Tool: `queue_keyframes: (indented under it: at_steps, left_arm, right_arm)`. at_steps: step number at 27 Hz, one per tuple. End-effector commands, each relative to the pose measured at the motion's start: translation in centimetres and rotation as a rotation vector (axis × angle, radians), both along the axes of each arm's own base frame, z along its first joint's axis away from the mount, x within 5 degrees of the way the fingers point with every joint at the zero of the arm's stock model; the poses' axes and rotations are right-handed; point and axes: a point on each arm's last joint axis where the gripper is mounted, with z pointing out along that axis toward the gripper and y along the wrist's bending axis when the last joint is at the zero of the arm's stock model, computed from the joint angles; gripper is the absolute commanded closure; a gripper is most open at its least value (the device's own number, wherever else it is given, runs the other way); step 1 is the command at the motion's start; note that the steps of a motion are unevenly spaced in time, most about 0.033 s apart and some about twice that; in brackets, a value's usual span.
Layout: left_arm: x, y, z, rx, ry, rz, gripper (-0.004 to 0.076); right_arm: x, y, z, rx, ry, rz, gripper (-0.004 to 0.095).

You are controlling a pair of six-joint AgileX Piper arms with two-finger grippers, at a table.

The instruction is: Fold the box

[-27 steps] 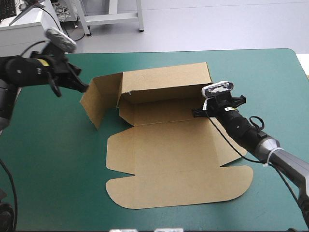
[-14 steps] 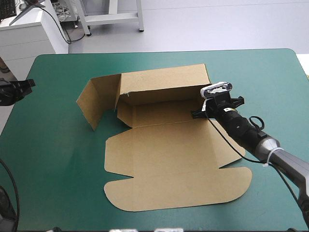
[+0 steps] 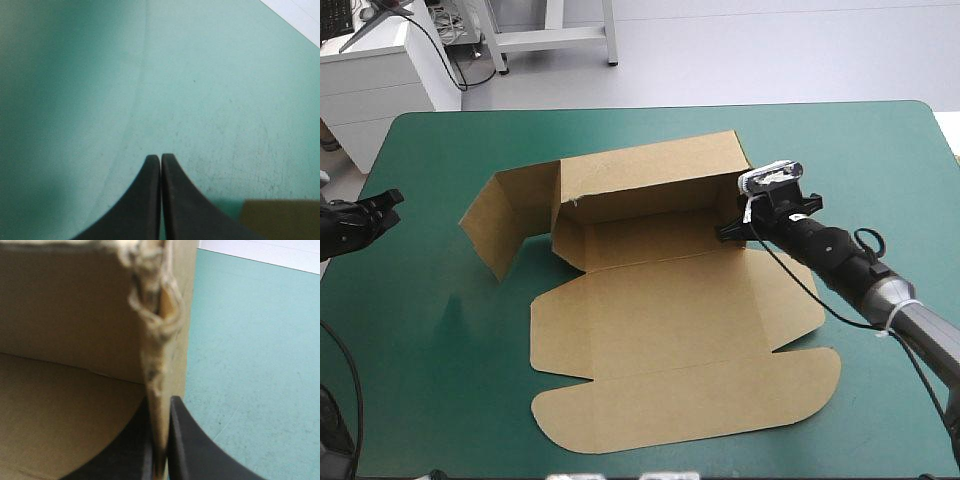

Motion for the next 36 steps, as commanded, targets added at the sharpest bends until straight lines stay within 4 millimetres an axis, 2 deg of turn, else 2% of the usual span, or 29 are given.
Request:
queue_keyframes:
  at_steps: [1,5,8,12,15,23,29,36]
  left_arm:
    - [-0.2,0.0,2.3,0.005,-0.101,0.052,0.0733]
    - [-0.1,0.1,2.4,0.012,-0.108,0.062,0.0733]
    - [-0.1,0.2,2.4,0.013,-0.109,0.064,0.0733]
    - [-0.1,0.0,2.4,-0.01,-0.115,0.062,0.0733]
    - [-0.1,-0.1,2.5,-0.034,-0.124,0.062,0.0733]
    - [-0.1,-0.3,2.5,-0.05,-0.118,0.05,0.0733]
    - [-0.1,-0.4,2.6,-0.065,-0.125,0.053,0.0733]
    - [0.0,-0.5,2.6,-0.084,-0.131,0.05,0.0733]
  right_arm:
    - [0.0,-1.5,4.9,0.137,-0.063,-0.013,0.0903]
    - [0.2,-2.3,7.8,0.182,0.051,-0.002,0.0903]
    - [-0.3,-2.8,10.0,0.133,0.177,-0.049,0.0903]
    - [-0.7,-2.7,11.8,0.115,0.214,-0.033,0.0903]
    - [-0.9,-2.6,12.4,0.119,0.271,-0.028,0.0903]
    - [-1.0,-2.4,10.3,0.074,0.504,-0.005,0.0904]
    - [-1.0,-2.4,8.0,-0.003,0.706,0.01,0.0905]
    - [1.6,-2.0,5.1,-0.011,0.753,-0.004,0.0905]
